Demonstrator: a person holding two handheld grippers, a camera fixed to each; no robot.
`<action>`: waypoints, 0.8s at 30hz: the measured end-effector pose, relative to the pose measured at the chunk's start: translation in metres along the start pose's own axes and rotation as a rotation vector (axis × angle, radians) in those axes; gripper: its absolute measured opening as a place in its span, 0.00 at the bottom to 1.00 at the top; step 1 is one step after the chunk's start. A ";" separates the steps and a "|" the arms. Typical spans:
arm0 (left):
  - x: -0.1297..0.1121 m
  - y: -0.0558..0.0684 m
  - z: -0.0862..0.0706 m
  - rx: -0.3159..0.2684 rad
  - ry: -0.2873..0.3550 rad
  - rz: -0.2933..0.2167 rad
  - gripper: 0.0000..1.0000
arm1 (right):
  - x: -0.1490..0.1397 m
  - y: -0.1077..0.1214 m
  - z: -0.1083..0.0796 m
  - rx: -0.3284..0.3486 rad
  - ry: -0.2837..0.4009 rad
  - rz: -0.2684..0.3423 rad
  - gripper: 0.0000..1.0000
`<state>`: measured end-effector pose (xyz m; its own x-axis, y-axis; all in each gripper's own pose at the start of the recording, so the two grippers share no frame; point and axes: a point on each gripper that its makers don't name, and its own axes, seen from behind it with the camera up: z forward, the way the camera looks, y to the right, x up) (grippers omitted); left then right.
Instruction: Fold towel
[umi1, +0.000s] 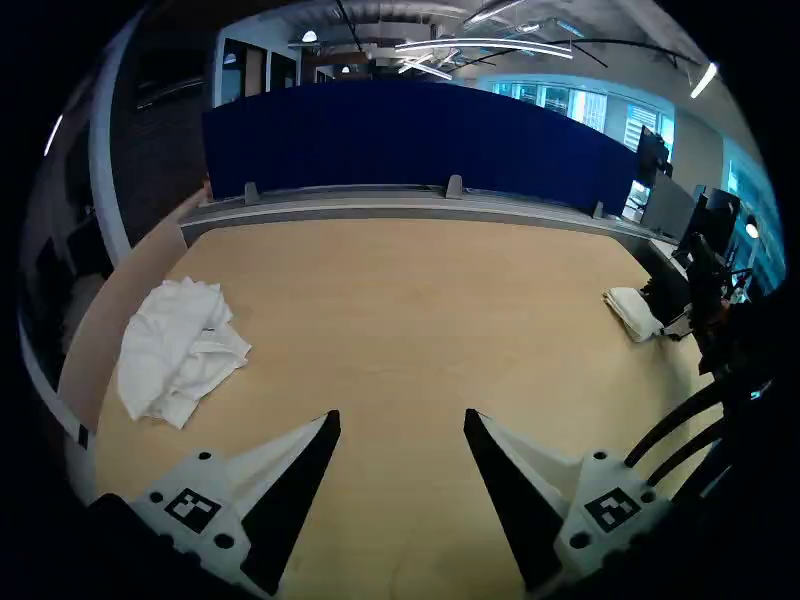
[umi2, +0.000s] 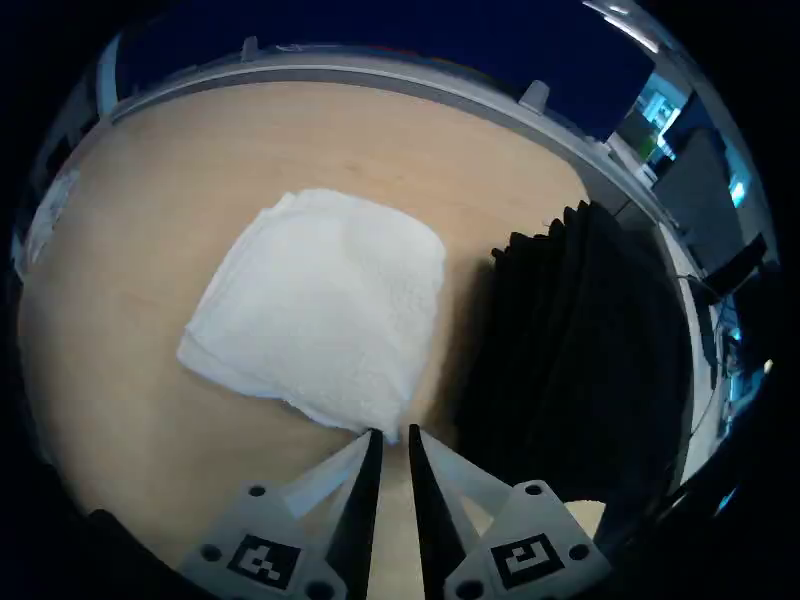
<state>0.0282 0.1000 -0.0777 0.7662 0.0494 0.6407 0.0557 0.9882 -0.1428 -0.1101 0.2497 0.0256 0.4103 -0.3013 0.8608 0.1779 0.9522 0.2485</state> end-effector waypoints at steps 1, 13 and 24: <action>0.000 0.000 0.000 -0.001 0.000 0.001 0.92 | 0.001 0.000 -0.001 -0.001 0.004 -0.002 0.22; 0.001 0.002 0.000 -0.005 0.001 0.006 0.92 | 0.007 -0.001 -0.017 -0.014 0.063 -0.012 0.67; 0.001 0.005 0.001 -0.012 0.003 0.011 0.92 | 0.029 -0.018 -0.026 0.021 0.154 0.016 1.00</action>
<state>0.0290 0.1049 -0.0770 0.7689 0.0596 0.6366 0.0550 0.9858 -0.1587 -0.0780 0.2230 0.0343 0.5456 -0.2890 0.7866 0.1526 0.9572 0.2458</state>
